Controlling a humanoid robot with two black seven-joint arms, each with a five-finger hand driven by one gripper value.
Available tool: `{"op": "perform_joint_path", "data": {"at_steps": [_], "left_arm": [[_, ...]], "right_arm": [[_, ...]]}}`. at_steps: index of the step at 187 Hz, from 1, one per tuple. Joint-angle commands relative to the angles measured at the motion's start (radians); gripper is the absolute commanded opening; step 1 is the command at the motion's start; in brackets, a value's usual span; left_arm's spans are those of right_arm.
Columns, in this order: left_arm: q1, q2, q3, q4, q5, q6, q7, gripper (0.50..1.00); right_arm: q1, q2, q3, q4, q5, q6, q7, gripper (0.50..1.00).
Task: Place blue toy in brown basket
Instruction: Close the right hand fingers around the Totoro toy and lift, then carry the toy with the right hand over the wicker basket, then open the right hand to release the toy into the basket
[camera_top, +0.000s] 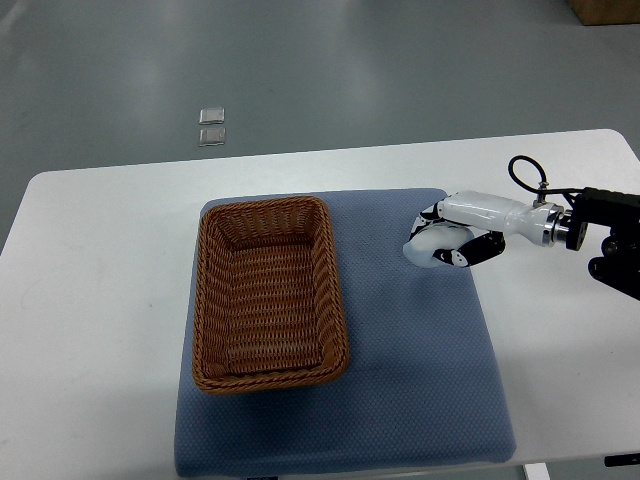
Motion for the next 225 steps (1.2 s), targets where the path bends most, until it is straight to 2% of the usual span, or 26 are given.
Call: {"op": "perform_joint_path", "data": {"at_steps": [1, 45, 81, 104, 117, 131, 142, 162, 179, 197, 225], "left_arm": [[0.0, 0.0, 0.0, 0.0, 0.0, 0.0, 0.0, 1.0], [0.0, 0.0, 0.0, -0.001, 0.0, 0.0, 0.0, 1.0], [0.0, 0.0, 0.0, 0.0, 0.0, 0.0, 0.0, 1.0], [0.0, 0.0, 0.002, 0.0, 0.0, 0.0, 0.0, 1.0], [0.0, 0.0, 0.0, -0.001, 0.0, 0.0, 0.0, 1.0], [0.0, 0.0, 0.0, -0.001, 0.002, 0.0, 0.0, 1.0], [0.0, 0.0, -0.002, -0.001, 0.002, 0.0, 0.0, 1.0], [0.0, 0.0, -0.002, -0.001, 0.002, 0.0, 0.0, 1.0], [0.0, 0.0, -0.002, -0.001, 0.002, 0.0, 0.0, 1.0], [0.0, 0.0, -0.002, -0.001, 0.002, 0.0, 0.0, 1.0], [0.0, 0.0, 0.002, -0.001, 0.002, 0.0, 0.0, 1.0]], "right_arm": [[0.035, 0.007, 0.0, 0.001, 0.002, 0.006, 0.0, 0.509], [0.13, 0.092, -0.015, 0.003, 0.022, 0.026, 0.0, 0.509], [0.198, 0.265, -0.084, -0.04, 0.039, 0.055, 0.0, 0.511], [0.229, 0.326, -0.139, -0.061, 0.037, 0.053, 0.0, 0.517], [0.238, 0.355, -0.15, -0.075, 0.037, 0.055, 0.0, 0.537], [0.238, 0.38, -0.161, -0.088, 0.036, 0.053, 0.0, 0.599], [0.238, 0.389, -0.164, -0.091, 0.036, 0.053, 0.0, 0.688], [0.235, 0.391, -0.161, -0.092, 0.037, 0.044, 0.0, 0.772], [0.233, 0.383, -0.156, -0.091, 0.042, 0.041, 0.0, 0.909], [0.232, 0.369, -0.147, -0.091, 0.054, 0.035, 0.0, 0.911], [0.219, 0.32, -0.126, -0.092, 0.149, -0.022, 0.0, 0.909]]}}
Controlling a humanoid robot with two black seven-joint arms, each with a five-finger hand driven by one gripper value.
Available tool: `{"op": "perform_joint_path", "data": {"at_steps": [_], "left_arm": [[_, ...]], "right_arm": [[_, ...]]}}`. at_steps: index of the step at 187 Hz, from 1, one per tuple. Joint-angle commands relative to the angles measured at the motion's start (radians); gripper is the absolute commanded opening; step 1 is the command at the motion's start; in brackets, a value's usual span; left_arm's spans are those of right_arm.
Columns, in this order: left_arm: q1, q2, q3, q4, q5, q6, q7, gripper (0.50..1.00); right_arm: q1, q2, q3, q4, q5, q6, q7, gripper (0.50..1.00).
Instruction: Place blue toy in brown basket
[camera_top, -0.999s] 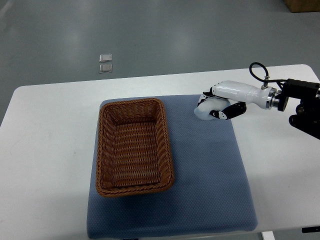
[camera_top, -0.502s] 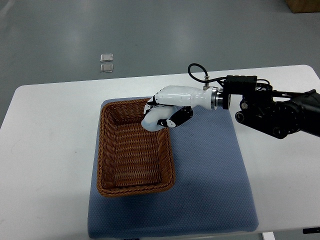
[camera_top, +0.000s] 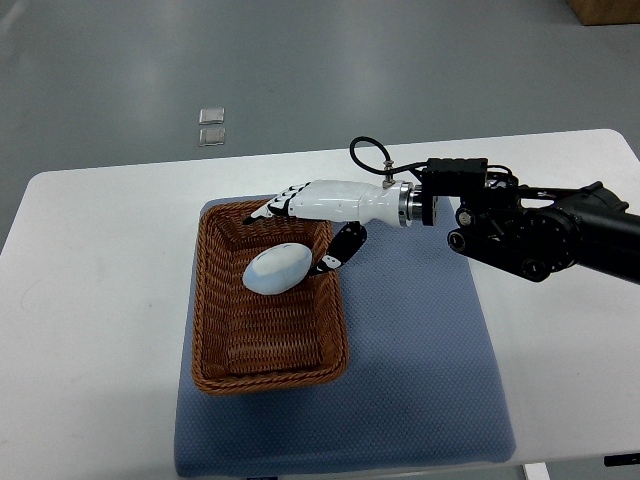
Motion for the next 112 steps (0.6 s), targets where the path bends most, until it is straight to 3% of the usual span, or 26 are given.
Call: {"op": "perform_joint_path", "data": {"at_steps": [1, 25, 47, 87, 112], "left_arm": [[0.0, 0.0, 0.003, 0.0, 0.0, 0.0, 0.0, 1.0], [0.0, 0.0, 0.004, 0.0, 0.0, 0.0, 0.0, 1.0], [0.0, 0.0, 0.006, 0.0, 0.0, 0.0, 0.0, 1.0], [-0.002, 0.0, 0.007, 0.0, 0.0, 0.0, 0.0, 1.0], [-0.006, 0.0, 0.007, 0.0, 0.0, 0.0, 0.0, 1.0]], "right_arm": [[-0.01, -0.039, 0.02, -0.001, 0.082, -0.039, 0.0, 0.909], [-0.057, -0.084, 0.095, 0.001, 0.222, -0.051, 0.0, 0.907], [-0.169, -0.145, 0.239, -0.001, 0.328, -0.051, -0.08, 0.905], [-0.345, -0.147, 0.457, -0.001, 0.432, -0.085, -0.215, 0.905], [-0.411, -0.138, 0.519, -0.001, 0.522, -0.108, -0.247, 0.903]]}}
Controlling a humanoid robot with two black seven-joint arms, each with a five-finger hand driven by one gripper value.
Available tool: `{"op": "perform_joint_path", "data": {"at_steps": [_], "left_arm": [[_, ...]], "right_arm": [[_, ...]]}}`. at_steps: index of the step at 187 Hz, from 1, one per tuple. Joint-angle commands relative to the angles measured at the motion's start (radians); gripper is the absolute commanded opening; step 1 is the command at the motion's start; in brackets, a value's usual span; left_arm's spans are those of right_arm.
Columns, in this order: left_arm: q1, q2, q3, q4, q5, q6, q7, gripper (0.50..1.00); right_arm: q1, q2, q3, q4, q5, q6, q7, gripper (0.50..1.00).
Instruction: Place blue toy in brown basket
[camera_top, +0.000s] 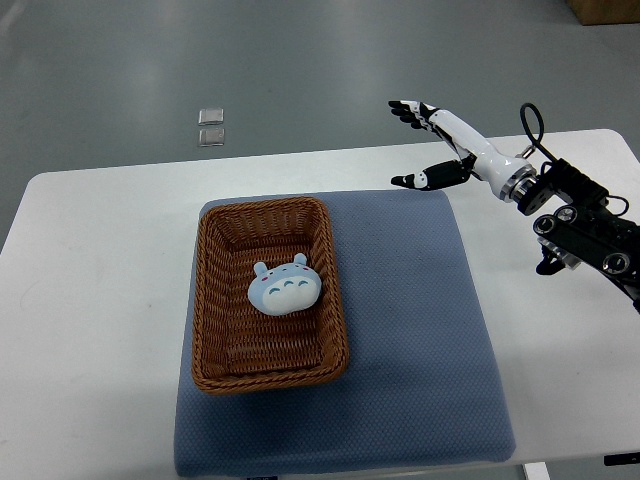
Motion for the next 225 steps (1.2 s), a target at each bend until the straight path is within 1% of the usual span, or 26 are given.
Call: {"op": "perform_joint_path", "data": {"at_steps": [1, 20, 42, 74, 104, 127, 144, 195, 225], "left_arm": [[-0.003, 0.0, 0.0, 0.0, 0.0, 0.0, 0.0, 1.0], [-0.004, 0.0, 0.0, 0.0, 0.0, 0.0, 0.0, 1.0], [-0.006, 0.0, 0.0, 0.0, 0.0, 0.0, 0.0, 1.0], [-0.014, 0.0, -0.003, 0.0, 0.0, 0.0, 0.0, 1.0], [-0.024, 0.0, -0.004, 0.0, 0.0, 0.001, 0.002, 1.0], [-0.034, 0.0, -0.004, 0.0, 0.0, 0.0, 0.002, 1.0], [-0.034, 0.0, -0.004, 0.0, 0.0, 0.001, 0.002, 1.0], [-0.034, 0.0, -0.006, 0.0, 0.0, 0.0, 0.0, 1.0], [-0.034, 0.0, -0.006, 0.0, 0.0, 0.0, 0.0, 1.0]], "right_arm": [[-0.053, 0.01, 0.048, 0.0, 0.084, -0.02, -0.031, 0.903], [-0.063, 0.015, 0.053, 0.0, 0.214, -0.042, -0.052, 0.903], [-0.063, 0.018, 0.053, 0.0, 0.385, -0.043, -0.07, 0.903], [-0.064, 0.022, 0.051, 0.0, 0.524, -0.043, -0.073, 0.903], [-0.075, 0.035, 0.056, -0.001, 0.626, -0.028, -0.073, 0.903], [-0.075, 0.036, 0.057, -0.008, 0.713, 0.013, -0.07, 0.905], [-0.076, 0.036, 0.057, -0.011, 0.744, 0.027, -0.067, 0.905], [-0.086, 0.044, 0.057, -0.061, 0.754, 0.023, -0.058, 0.911], [-0.086, 0.047, 0.057, -0.067, 0.753, 0.023, -0.058, 0.911]]}}
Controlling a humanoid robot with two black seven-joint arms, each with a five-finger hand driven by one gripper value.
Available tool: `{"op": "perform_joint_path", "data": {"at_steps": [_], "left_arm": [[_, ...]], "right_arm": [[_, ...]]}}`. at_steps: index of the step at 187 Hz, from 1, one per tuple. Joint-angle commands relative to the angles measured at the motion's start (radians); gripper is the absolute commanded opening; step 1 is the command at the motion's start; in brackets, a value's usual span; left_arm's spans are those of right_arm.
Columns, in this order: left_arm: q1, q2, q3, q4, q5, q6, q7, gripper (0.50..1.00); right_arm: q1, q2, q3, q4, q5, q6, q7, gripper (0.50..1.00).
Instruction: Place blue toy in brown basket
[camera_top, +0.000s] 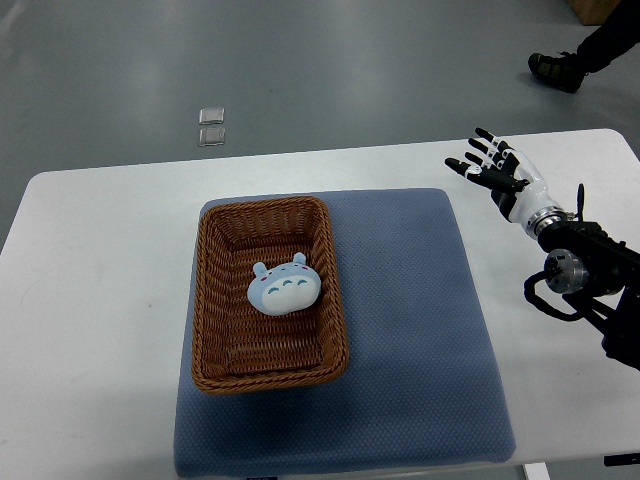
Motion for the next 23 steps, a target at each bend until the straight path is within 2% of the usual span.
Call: {"op": "perform_joint_path", "data": {"at_steps": [1, 23], "left_arm": [[0.0, 0.0, 0.0, 0.0, 0.0, 0.0, -0.001, 1.0], [0.0, 0.0, -0.002, 0.0, 0.0, 0.0, 0.0, 1.0]], "right_arm": [[0.0, 0.002, 0.0, -0.006, -0.001, -0.002, 0.0, 0.911], [0.0, 0.008, 0.0, -0.006, -0.001, -0.007, 0.002, 0.911]]}}
